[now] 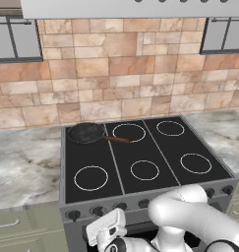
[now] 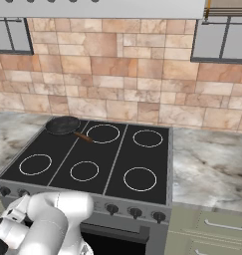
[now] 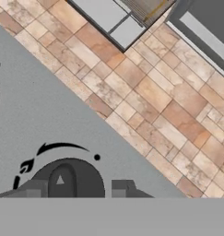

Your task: Turn off the rear left burner of the stove.

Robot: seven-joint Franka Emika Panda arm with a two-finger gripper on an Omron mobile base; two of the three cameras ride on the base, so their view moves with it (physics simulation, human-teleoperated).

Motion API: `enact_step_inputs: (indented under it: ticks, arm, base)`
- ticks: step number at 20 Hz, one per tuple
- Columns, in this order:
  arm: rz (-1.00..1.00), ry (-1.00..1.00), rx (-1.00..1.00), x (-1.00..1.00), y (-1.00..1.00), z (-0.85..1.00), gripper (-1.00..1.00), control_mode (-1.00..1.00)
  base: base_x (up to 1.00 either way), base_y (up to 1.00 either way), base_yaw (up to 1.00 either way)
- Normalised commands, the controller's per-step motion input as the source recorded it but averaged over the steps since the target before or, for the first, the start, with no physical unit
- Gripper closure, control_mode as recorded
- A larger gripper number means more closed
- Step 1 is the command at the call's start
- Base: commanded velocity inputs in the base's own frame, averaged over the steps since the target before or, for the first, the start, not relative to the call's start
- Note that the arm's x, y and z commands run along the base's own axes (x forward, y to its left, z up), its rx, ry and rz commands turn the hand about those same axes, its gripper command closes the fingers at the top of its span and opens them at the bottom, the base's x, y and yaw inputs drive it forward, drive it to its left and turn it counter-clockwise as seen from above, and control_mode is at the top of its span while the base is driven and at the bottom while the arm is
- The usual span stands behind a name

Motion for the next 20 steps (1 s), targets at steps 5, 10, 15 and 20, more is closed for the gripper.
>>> enact_step_inputs:
  ticks: [5,10,15,20]
  arm:
    - [0.00,-0.01,0.08,0.00,0.00,0.46,1.00,-1.00]
    - [0.00,0.00,0.19,0.00,0.00,0.37,1.00,-1.00]
    - [0.00,0.00,0.28,0.00,0.00,0.32,1.00,-1.00]
    - [0.00,-0.03,0.34,0.00,0.12,0.14,1.00,-1.00]
  base:
    - [0.00,0.00,0.00]
    - [0.00,0.00,0.00]
    - [0.00,0.00,0.00]
    - [0.00,0.00,0.00]
